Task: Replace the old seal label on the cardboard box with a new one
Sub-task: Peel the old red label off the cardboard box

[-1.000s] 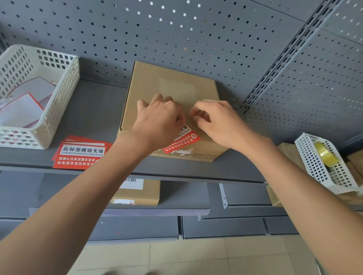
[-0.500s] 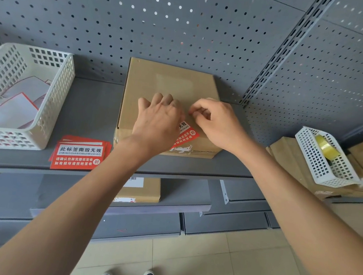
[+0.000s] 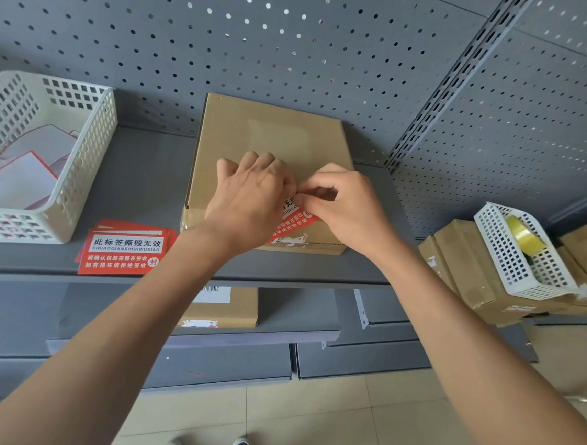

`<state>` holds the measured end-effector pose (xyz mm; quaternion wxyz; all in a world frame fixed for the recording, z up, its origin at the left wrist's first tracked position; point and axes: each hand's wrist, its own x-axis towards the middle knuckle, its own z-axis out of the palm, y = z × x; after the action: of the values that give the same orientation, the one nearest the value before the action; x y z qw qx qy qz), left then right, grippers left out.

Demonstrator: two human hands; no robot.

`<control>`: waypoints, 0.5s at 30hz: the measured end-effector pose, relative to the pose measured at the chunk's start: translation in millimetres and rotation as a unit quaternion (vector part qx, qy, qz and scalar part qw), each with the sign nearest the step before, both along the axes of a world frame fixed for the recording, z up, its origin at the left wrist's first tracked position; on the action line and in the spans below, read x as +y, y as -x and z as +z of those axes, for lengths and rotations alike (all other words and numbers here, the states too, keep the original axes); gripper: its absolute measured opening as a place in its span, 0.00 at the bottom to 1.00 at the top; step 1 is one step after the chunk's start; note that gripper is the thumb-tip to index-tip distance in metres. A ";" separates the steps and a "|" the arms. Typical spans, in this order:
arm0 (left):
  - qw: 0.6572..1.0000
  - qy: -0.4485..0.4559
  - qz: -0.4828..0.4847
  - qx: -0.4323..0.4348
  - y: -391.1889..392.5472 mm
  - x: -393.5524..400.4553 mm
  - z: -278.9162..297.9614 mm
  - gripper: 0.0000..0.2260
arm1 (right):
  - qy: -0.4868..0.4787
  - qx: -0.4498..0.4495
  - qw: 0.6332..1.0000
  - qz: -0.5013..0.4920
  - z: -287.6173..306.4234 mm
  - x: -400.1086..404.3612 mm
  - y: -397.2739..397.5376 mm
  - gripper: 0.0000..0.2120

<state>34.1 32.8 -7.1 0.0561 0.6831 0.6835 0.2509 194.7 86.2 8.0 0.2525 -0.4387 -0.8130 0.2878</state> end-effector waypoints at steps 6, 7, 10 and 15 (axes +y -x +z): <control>0.999 0.011 -0.004 -0.053 5.0 -0.9 4.0 0.09 | -0.001 0.017 1.000 -0.007 -1.4 -3.2 1.3 0.04; 0.998 0.011 -0.004 -0.058 5.4 -1.2 4.3 0.09 | -0.004 0.015 1.000 -0.006 -1.6 -4.1 1.6 0.04; 0.998 -0.005 -0.007 -0.067 8.0 -4.2 3.6 0.07 | -0.010 0.018 1.000 -0.008 -2.6 -6.5 1.9 0.03; 0.997 -0.042 -0.019 -0.058 13.5 -13.6 -1.2 0.06 | -0.018 0.024 0.999 -0.013 -3.8 -7.3 2.0 0.02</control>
<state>20.6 19.1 -8.2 0.0716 0.6821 0.6547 0.3179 192.7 78.9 4.2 0.2835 -0.4373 -0.8062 0.2799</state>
